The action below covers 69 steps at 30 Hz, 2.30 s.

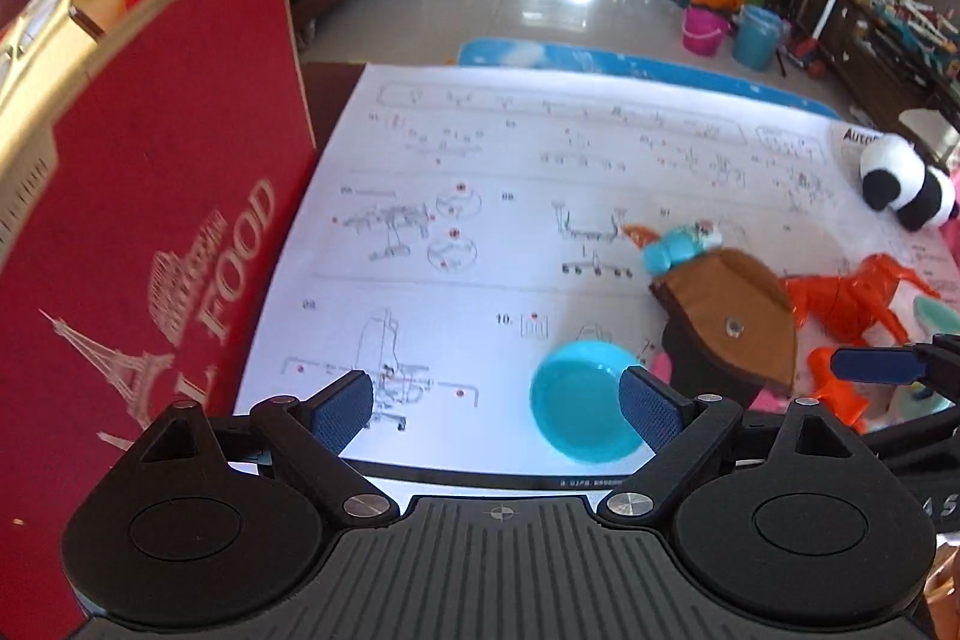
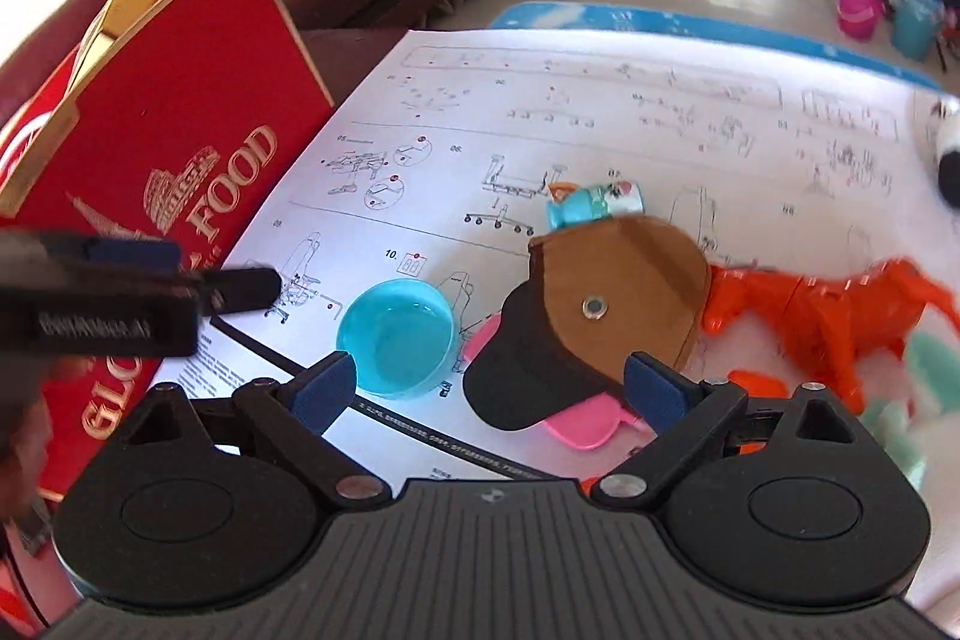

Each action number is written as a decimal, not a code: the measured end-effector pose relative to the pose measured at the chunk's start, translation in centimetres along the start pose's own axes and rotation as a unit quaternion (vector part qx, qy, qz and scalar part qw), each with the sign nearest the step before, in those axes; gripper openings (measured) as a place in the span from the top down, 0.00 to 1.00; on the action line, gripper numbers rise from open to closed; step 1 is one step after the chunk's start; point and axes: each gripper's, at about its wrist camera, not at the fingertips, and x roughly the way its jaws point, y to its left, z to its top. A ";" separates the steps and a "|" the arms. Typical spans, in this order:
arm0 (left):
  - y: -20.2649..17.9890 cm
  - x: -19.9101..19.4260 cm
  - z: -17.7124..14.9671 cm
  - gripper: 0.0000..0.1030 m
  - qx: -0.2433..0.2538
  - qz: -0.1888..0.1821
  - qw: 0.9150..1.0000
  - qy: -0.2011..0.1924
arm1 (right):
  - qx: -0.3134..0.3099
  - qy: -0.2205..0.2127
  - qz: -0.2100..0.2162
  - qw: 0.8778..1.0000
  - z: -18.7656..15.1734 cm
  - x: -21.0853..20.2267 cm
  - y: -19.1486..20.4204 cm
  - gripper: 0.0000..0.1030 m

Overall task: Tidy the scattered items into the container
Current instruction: 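Open both grippers and withdraw them back over the table, then close the left gripper on the teal bowl rim while the right gripper grips it too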

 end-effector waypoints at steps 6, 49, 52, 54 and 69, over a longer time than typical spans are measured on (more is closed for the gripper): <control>0.8 2.5 -0.7 0.11 -0.009 -0.003 1.000 0.027 | 0.037 0.027 -0.001 0.999 -0.7 1.4 -1.2 0.22; 1.6 6.1 -2.2 0.39 -0.011 -0.054 0.996 0.065 | 0.042 0.044 0.006 0.998 1.4 3.5 1.3 0.28; 1.7 6.1 -2.2 0.39 -0.012 -0.056 0.996 0.064 | 0.038 0.046 0.005 0.998 1.6 3.8 1.8 0.28; 1.6 6.1 -2.3 0.39 -0.011 -0.056 0.996 0.065 | 0.032 0.046 0.002 0.998 2.0 4.1 2.2 0.28; 1.1 5.9 -3.7 0.40 0.022 -0.055 0.997 0.059 | 0.013 0.059 -0.001 0.998 0.3 6.2 2.0 0.71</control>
